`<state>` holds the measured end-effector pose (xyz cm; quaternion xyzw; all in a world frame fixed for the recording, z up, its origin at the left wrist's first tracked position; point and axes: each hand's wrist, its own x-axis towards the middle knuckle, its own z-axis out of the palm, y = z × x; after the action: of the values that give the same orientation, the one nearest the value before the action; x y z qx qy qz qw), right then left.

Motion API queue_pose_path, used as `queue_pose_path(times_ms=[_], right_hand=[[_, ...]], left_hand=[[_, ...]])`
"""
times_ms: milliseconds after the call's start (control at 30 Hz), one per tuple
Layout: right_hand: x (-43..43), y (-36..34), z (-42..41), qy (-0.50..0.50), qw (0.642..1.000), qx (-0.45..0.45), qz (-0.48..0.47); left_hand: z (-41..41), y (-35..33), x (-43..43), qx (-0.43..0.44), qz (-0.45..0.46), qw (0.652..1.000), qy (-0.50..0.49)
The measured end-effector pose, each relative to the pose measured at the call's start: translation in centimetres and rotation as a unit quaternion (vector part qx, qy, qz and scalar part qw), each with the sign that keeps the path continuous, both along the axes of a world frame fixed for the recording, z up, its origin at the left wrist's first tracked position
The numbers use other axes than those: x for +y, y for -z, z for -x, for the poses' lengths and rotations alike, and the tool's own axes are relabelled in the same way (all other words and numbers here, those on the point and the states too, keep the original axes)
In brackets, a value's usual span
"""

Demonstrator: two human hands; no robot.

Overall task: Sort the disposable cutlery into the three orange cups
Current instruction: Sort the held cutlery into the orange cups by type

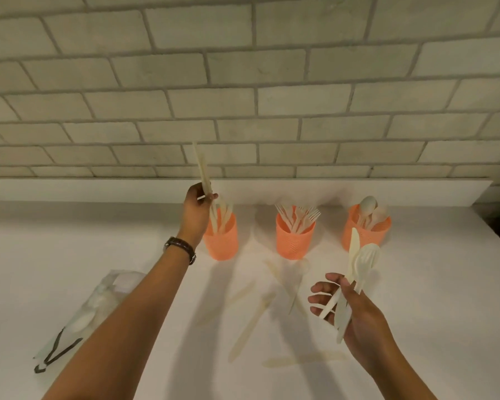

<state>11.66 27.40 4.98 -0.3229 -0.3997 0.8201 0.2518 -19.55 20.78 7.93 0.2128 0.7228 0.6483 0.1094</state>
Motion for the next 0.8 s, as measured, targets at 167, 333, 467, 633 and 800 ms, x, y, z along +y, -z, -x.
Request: queue_pose_path(times_ms=[167,333,467,633,800], right_hand=[[0.4,0.3,0.2,0.004,1.0,0.011,0.004],[0.0,0.2,0.4,-0.002,1.0,0.003,-0.005],[-0.3,-0.2,0.2,-0.009,1.0,-0.004,-0.007],[-0.6,-0.9,-0.4,-0.025,1.0,0.003,-0.007],[-0.8,-0.9,-1.2,-0.054,0.997,-0.004,-0.046]], left_hand=[[0.4,3.4,0.4,0.03,0.169,0.985,-0.001],[0.4,3.1,0.3,0.025,0.216,0.976,0.002],[-1.4,0.7,-0.3,0.105,0.173,0.977,-0.067],[-7.3,-2.0,-0.1,0.238,0.093,0.967,-0.011],[-16.1,-2.3,0.8,0.077,0.149,0.948,0.269]])
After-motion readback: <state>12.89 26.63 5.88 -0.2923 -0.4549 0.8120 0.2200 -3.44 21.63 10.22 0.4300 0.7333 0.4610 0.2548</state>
